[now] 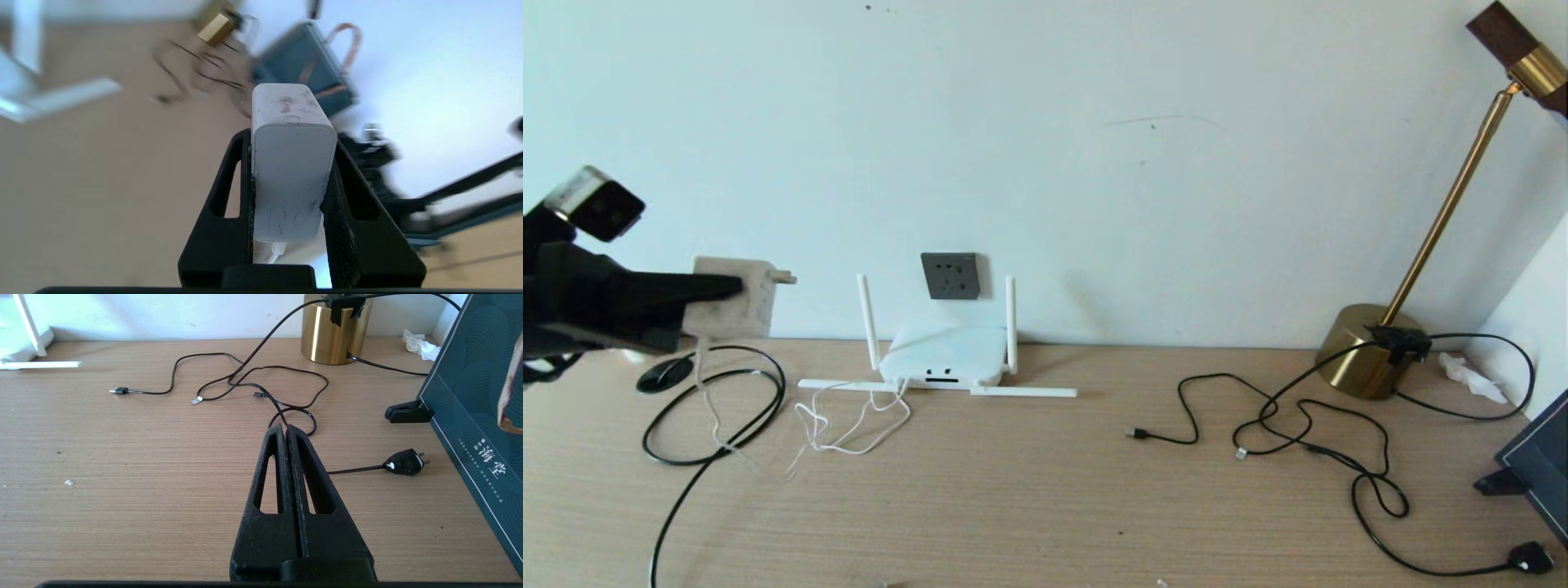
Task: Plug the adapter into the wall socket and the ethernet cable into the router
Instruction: Align plug and socket
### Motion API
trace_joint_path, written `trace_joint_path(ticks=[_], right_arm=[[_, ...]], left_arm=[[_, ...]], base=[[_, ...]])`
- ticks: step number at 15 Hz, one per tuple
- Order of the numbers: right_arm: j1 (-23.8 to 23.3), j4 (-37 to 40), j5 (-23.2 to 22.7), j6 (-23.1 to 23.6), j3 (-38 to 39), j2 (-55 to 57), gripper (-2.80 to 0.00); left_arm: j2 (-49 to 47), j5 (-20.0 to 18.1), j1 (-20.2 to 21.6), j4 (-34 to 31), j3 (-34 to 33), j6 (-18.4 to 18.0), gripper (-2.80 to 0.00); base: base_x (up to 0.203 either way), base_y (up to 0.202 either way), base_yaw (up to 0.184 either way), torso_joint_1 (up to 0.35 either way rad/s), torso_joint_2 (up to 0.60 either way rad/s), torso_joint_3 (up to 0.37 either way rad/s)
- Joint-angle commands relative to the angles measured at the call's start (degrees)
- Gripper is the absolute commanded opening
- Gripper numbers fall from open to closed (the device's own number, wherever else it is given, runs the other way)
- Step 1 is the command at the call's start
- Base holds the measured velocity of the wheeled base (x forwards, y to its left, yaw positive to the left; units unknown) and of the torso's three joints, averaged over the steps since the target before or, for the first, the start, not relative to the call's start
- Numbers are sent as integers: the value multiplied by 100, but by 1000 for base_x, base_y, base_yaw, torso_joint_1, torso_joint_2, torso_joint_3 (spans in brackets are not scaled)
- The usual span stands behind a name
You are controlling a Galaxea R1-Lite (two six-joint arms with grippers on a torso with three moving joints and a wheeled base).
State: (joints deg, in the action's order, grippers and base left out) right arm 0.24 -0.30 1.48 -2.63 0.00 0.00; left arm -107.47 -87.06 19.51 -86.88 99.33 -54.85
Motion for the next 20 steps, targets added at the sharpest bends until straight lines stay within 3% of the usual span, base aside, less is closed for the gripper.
trace_joint_path(ticks=[1,4,7,10,13,14,15,16,18,19,20], right_arm=[[2,-3,1,0,0,3,-280],[2,-5,1,0,0,0,-280],[2,-5,1,0,0,0,-280],[2,12,-28,205,5,0,-280],[2,13,-7,70,0,0,-280],[2,4,-7,70,0,0,-280],[2,10,-7,70,0,0,-280],[2,4,-7,70,0,0,-280],[2,4,-16,70,0,0,-280],[2,4,-7,70,0,0,-280],[2,4,-7,70,0,0,-280]], left_arm=[[118,188,327,308,649,-99,-280],[511,1129,497,1657,545,-116,-280],[885,1864,473,3406,-292,-66,-280],[1179,2426,233,5515,-1640,301,-280],[1307,3221,-230,8271,-3373,889,-280],[1275,3608,-452,9364,-3916,1277,-280],[1199,4050,-756,10407,-4407,1929,-280],[1115,4574,-1095,11175,-4765,2870,-280],[1021,5829,-1873,12159,-5132,4917,-280],[967,6439,-2315,12495,-5209,5769,-280],[847,7075,-2739,12809,-5288,6239,-280]], base=[[0,0,0,0,0,0],[0,0,0,0,0,0],[0,0,0,0,0,0],[0,0,0,0,0,0],[0,0,0,0,0,0],[0,0,0,0,0,0],[0,0,0,0,0,0],[0,0,0,0,0,0],[0,0,0,0,0,0],[0,0,0,0,0,0],[0,0,0,0,0,0]])
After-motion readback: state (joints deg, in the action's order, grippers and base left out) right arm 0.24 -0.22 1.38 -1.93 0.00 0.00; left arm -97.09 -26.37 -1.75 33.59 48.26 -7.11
